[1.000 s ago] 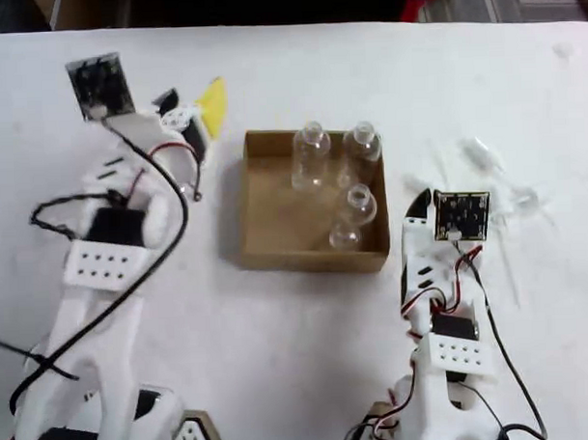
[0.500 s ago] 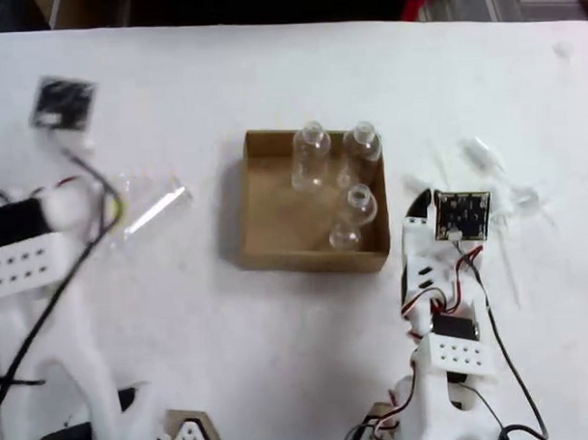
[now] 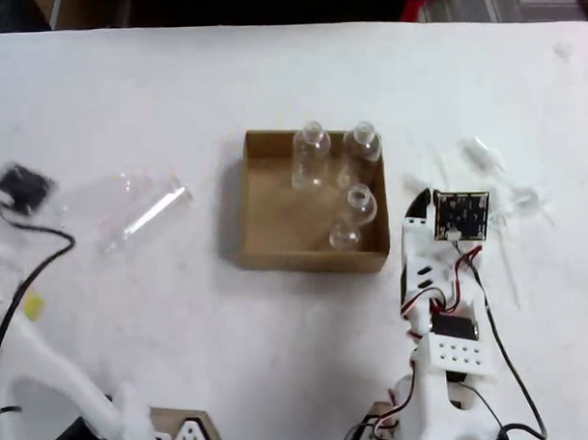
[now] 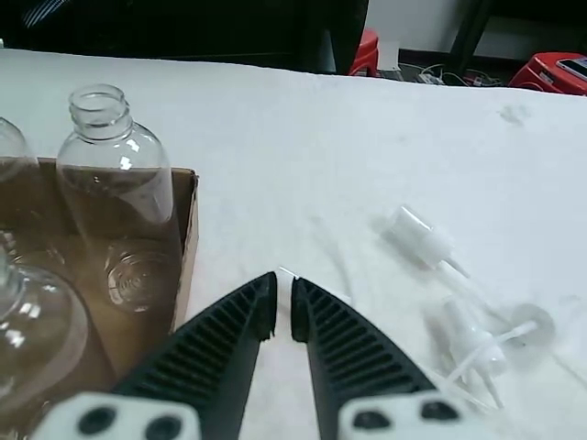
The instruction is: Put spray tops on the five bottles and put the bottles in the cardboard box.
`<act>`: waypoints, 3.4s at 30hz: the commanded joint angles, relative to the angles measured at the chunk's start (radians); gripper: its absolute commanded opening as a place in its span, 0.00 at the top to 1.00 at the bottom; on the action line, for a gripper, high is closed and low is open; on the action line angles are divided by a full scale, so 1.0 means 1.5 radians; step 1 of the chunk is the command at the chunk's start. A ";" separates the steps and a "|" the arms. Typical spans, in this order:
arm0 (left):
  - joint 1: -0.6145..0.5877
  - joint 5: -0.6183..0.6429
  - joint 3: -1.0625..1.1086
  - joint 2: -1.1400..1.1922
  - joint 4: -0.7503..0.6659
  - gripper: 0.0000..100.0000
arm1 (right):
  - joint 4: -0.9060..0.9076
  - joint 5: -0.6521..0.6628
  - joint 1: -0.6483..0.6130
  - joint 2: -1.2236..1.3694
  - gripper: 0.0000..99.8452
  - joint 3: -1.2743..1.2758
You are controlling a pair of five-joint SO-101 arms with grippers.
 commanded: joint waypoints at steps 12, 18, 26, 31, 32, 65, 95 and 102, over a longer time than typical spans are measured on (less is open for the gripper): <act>0.141 -0.092 0.109 0.001 -0.287 0.79 | -0.016 0.007 -0.003 0.003 0.98 -0.023; 0.276 -0.012 0.045 0.002 -0.285 0.79 | -0.016 0.007 -0.003 0.003 0.98 -0.023; 0.405 0.012 -0.256 0.192 -0.120 0.79 | -0.016 0.007 -0.004 0.003 0.98 -0.023; 0.423 -0.060 -0.602 0.469 0.115 0.79 | -0.016 0.007 -0.004 0.003 0.98 -0.023; 0.423 -0.062 -0.673 0.519 0.142 0.79 | -0.016 0.007 -0.004 0.003 0.98 -0.023; 0.422 -0.093 -1.253 1.061 0.272 0.72 | -0.016 0.008 -0.014 0.003 0.98 -0.023; 0.443 -0.117 -1.280 1.113 0.278 0.98 | -0.016 0.008 -0.015 0.004 0.98 -0.023; 0.465 0.071 -1.351 1.075 0.281 0.98 | -0.016 0.008 -0.014 0.004 0.98 -0.023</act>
